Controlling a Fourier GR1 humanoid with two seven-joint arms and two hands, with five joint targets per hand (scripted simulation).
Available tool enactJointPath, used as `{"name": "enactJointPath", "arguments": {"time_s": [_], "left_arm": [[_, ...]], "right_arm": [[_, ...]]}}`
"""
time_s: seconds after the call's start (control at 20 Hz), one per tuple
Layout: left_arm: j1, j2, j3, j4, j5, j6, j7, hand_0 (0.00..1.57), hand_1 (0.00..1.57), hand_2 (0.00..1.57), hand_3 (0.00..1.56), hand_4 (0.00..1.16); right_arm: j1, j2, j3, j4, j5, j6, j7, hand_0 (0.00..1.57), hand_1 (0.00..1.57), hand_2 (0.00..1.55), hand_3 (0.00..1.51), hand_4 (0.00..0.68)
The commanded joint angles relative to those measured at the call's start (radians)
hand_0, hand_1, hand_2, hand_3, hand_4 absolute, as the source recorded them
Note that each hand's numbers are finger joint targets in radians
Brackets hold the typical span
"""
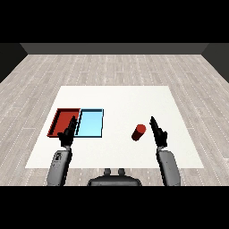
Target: Pick the red can and put it in the red box
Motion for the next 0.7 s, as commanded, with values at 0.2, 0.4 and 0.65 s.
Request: {"name": "enactJointPath", "arguments": {"time_s": [0.2, 0.4, 0.65], "left_arm": [[0.012, -0.014, -0.020, -0.009, -0.002, -0.030, -0.005, 0.00, 0.00, 0.00, 0.00, 0.00], [-0.006, -0.046, 0.035, -0.099, 0.065, -0.052, -0.310, 0.00, 0.00, 0.00, 0.00, 0.00], [0.018, -0.074, 0.016, -0.053, 0.045, -0.066, -0.426, 0.00, 0.00, 0.00, 0.00, 0.00]], "right_arm": [[0.167, -0.177, -0.240, -0.036, -0.256, 0.238, -0.115, 0.00, 0.00, 0.00, 0.00, 0.000], [0.162, -0.170, -0.285, -0.078, -0.354, 0.332, -0.312, 0.00, 0.00, 0.00, 0.00, 0.000], [0.196, -0.207, -0.340, -0.003, -0.407, 0.471, -0.415, 0.00, 0.00, 0.00, 0.00, 0.000]]}}
